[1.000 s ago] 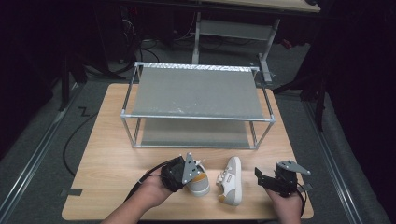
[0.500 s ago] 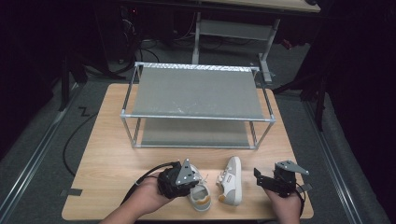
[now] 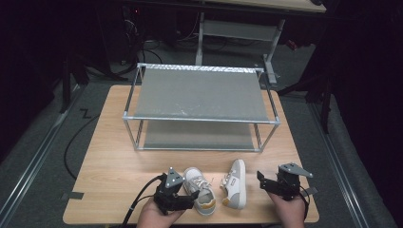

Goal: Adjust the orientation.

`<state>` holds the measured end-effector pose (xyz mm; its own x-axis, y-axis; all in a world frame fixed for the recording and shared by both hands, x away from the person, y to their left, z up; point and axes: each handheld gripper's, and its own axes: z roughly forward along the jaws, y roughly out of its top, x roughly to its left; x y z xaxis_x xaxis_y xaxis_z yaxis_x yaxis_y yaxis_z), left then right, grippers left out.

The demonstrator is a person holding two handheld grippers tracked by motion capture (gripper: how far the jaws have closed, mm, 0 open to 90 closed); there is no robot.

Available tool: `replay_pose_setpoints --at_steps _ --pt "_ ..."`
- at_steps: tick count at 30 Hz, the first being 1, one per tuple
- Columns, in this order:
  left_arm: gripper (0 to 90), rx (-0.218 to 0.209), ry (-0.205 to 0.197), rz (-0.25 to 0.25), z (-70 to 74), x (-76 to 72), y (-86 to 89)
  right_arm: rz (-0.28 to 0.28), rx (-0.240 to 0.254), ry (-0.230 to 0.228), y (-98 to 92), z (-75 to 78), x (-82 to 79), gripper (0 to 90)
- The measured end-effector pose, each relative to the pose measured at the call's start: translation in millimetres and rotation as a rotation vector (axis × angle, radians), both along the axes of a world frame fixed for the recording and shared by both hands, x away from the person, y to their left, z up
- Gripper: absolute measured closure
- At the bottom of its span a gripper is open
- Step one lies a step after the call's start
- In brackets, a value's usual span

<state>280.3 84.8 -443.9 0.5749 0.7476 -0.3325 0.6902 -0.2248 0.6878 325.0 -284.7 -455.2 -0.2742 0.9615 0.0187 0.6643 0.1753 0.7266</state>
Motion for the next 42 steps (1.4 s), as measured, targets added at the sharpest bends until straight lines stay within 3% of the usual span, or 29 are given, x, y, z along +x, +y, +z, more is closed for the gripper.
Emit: replay_pose_setpoints --at_steps 3,5,6,10,11,14,18,24,27,33,36,37,38,39,40,41,42 --pt "29.4 0.018 0.011 -0.009 -0.4 -1.7 -7.2 0.0 0.0 0.001 -0.3 -0.5 0.2 11.1" --pt "29.8 0.052 0.016 0.003 -1.6 -4.3 -15.4 0.001 0.0 0.003 -1.7 -1.1 0.8 11.1" --pt "41.7 0.102 0.004 0.035 -3.0 -5.3 -19.8 -0.003 0.002 0.006 -2.3 -1.1 0.8 11.1" --pt "50.5 0.125 0.026 0.048 0.8 -1.4 -18.3 -0.004 0.005 0.002 -2.4 0.0 -0.2 11.1" --pt "66.1 0.171 -0.01 0.054 8.2 -0.5 -17.3 0.002 0.001 -0.001 -2.5 0.3 -0.4 11.1" --pt "77.3 0.243 -0.047 0.05 19.2 2.5 -17.4 -0.003 0.006 0.002 -2.4 -0.1 0.4 11.1" --pt "84.2 0.281 -0.077 0.041 24.9 7.6 -17.1 0.001 0.004 0.0 -2.0 0.3 0.2 11.1" --pt "85.5 0.275 -0.115 0.063 31.0 25.4 -8.8 -0.003 0.006 0.001 -2.7 0.2 -0.1 11.1" --pt "85.5 0.295 -0.166 0.067 31.7 27.6 -10.1 -0.005 0.008 0.004 -3.1 -0.3 0.3 11.1" --pt "84.2 0.318 -0.161 0.017 17.1 21.4 -21.0 0.002 0.004 0.0 -2.0 0.5 -0.1 11.1" --pt "74.9 0.253 -0.085 -0.004 15.4 22.1 -18.6 0.001 0.005 0.002 -2.4 0.2 -0.1 11.1" --pt "68.1 0.253 -0.085 -0.004 15.4 22.1 -18.6 0.001 0.007 0.002 -2.3 0.4 -0.1 11.1" --pt "68.1 0.235 -0.074 -0.007 15.9 21.7 -16.9 0.001 0.007 0.002 -2.3 0.4 -0.1 11.1" --pt "57.5 0.212 -0.072 -0.014 17.5 20.1 -14.3 0.006 0.008 0.001 -2.0 1.1 -0.4 11.1" --pt "57.5 0.181 -0.078 -0.019 20.1 17.9 -10.5 0.006 0.008 0.001 -2.0 1.1 -0.4 11.1" --pt "50.5 0.155 -0.087 -0.016 23.6 15.4 -4.9 0.017 0.012 -0.006 -0.3 3.1 -1.4 11.0" --pt "49.1 0.125 -0.097 -0.007 25.8 13.5 1.9 0.024 0.009 -0.01 2.3 4.9 -2.6 10.9"
